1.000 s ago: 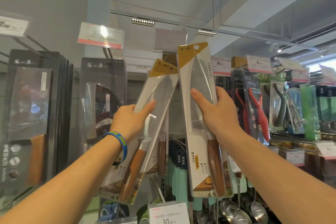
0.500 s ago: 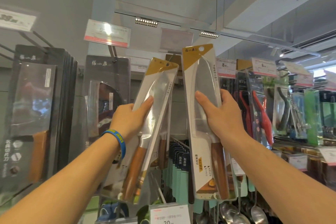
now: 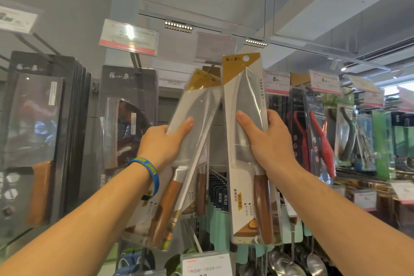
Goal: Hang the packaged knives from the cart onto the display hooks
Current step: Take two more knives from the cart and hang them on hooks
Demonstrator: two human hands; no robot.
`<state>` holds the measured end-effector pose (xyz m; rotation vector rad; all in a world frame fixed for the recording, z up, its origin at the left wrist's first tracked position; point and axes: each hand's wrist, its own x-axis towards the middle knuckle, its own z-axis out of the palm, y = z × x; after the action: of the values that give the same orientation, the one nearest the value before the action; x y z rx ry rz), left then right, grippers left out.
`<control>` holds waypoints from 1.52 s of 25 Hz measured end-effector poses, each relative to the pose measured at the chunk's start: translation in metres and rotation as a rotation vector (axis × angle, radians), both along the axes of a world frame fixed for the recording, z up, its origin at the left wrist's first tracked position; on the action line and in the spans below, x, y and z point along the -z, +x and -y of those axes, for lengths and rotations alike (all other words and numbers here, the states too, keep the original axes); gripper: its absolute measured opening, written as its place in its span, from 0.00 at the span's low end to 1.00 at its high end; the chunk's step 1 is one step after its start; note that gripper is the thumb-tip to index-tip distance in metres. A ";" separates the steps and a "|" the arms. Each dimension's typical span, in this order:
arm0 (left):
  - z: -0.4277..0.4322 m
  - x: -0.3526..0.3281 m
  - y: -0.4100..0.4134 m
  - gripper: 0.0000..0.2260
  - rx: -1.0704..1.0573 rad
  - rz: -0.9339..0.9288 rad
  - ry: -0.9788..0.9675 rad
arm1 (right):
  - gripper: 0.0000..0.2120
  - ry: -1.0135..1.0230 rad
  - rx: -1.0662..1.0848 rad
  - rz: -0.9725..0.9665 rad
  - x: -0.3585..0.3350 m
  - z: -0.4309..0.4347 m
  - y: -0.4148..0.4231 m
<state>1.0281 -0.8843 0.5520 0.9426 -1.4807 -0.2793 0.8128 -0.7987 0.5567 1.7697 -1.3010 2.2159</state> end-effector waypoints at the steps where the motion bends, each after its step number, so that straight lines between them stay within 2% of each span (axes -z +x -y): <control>1: 0.001 0.000 0.000 0.35 -0.007 -0.029 -0.005 | 0.16 -0.001 -0.001 0.001 0.001 0.001 0.000; 4: 0.005 -0.004 -0.003 0.32 -0.013 0.031 -0.008 | 0.14 -0.008 0.002 0.004 0.000 0.003 -0.003; 7: 0.012 -0.006 -0.002 0.35 0.002 0.027 0.025 | 0.14 -0.010 -0.015 0.010 -0.001 0.005 -0.001; 12: 0.029 -0.005 -0.001 0.28 0.033 0.014 0.163 | 0.15 -0.008 -0.028 0.011 0.003 0.007 0.005; 16: 0.050 -0.014 -0.014 0.26 0.091 -0.038 0.316 | 0.19 0.013 -0.050 0.018 0.005 0.004 0.009; 23: 0.064 -0.001 -0.023 0.32 -0.027 0.201 0.412 | 0.19 0.037 -0.052 0.040 0.006 -0.003 0.021; 24: 0.059 -0.002 -0.023 0.30 -0.093 0.262 0.395 | 0.19 0.038 -0.051 0.044 0.005 -0.004 0.022; 26: 0.043 -0.009 -0.023 0.26 -0.191 0.326 0.212 | 0.20 0.045 -0.058 0.054 0.005 -0.005 0.024; 29: 0.000 -0.038 -0.023 0.28 -0.094 0.182 -0.214 | 0.18 0.050 -0.068 0.073 0.009 -0.008 0.023; 30: -0.013 -0.056 -0.023 0.29 -0.054 0.141 -0.303 | 0.18 0.055 -0.069 0.073 0.011 -0.009 0.023; 32: -0.031 -0.096 -0.023 0.30 -0.028 0.158 -0.360 | 0.19 0.065 -0.101 0.069 0.016 -0.010 0.026; 34: -0.043 -0.135 -0.021 0.22 -0.075 0.317 -0.365 | 0.20 0.067 -0.152 0.080 0.021 -0.008 0.032; 36: -0.048 -0.157 -0.019 0.10 -0.223 0.528 -0.407 | 0.17 0.076 -0.177 0.086 0.023 -0.004 0.040; 38: -0.047 -0.159 -0.018 0.11 -0.331 0.629 -0.489 | 0.13 0.085 -0.181 0.083 0.025 0.000 0.045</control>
<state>1.0097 -0.8375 0.7109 0.8866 -1.8010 0.6535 0.8577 -0.7990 0.5320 1.9157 -1.3177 2.3857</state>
